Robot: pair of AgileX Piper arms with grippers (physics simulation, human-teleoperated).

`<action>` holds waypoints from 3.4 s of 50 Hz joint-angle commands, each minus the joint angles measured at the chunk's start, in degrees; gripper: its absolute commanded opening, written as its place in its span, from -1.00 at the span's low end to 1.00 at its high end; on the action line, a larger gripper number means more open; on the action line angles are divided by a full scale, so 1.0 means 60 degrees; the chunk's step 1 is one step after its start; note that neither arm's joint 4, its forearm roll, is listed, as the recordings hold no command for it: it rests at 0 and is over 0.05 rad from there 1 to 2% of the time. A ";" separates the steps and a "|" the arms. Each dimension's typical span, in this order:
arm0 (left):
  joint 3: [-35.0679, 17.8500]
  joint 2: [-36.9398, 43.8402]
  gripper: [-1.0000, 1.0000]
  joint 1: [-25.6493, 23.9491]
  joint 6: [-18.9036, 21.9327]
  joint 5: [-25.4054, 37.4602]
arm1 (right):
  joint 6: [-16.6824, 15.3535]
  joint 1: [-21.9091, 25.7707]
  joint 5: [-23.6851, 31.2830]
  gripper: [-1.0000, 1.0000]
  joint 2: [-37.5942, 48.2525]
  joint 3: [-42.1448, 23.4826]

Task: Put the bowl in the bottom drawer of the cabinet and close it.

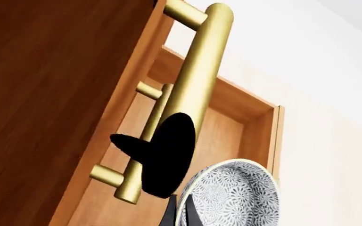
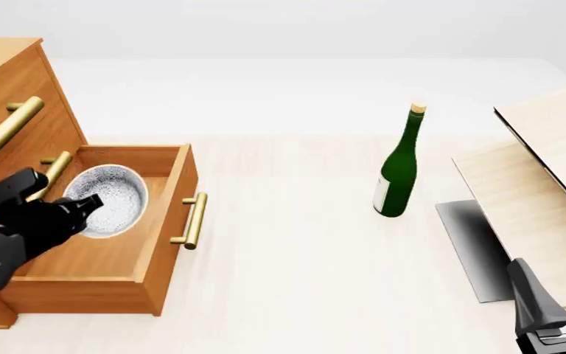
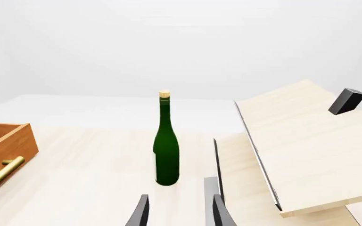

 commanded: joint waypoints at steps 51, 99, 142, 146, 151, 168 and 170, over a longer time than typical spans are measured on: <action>0.0237 0.1201 -1.00 0.0760 0.0066 -0.0743 | -0.0002 -0.0002 0.0001 1.00 -0.0008 0.0005; 0.0139 0.1399 1.00 0.0779 0.0533 -0.0784 | -0.0002 -0.0003 0.0003 1.00 -0.0008 0.0005; 0.0309 -0.0427 1.00 0.0785 0.1070 0.0299 | 0.0000 -0.0002 0.0004 1.00 -0.0008 0.0004; 0.0264 -0.0671 1.00 0.0740 0.1174 0.0499 | -0.0002 -0.0002 0.0001 1.00 -0.0008 0.0005; 0.0282 -0.0968 1.00 0.0705 0.1194 0.0651 | -0.0001 -0.0002 0.0000 1.00 -0.0008 0.0004; 0.0358 -0.1708 1.00 0.0447 0.1439 0.1120 | -0.0003 -0.0004 0.0003 1.00 -0.0008 0.0005; 0.0352 -0.1799 1.00 0.0452 0.1450 0.1199 | -0.0002 -0.0003 0.0002 1.00 -0.0008 0.0005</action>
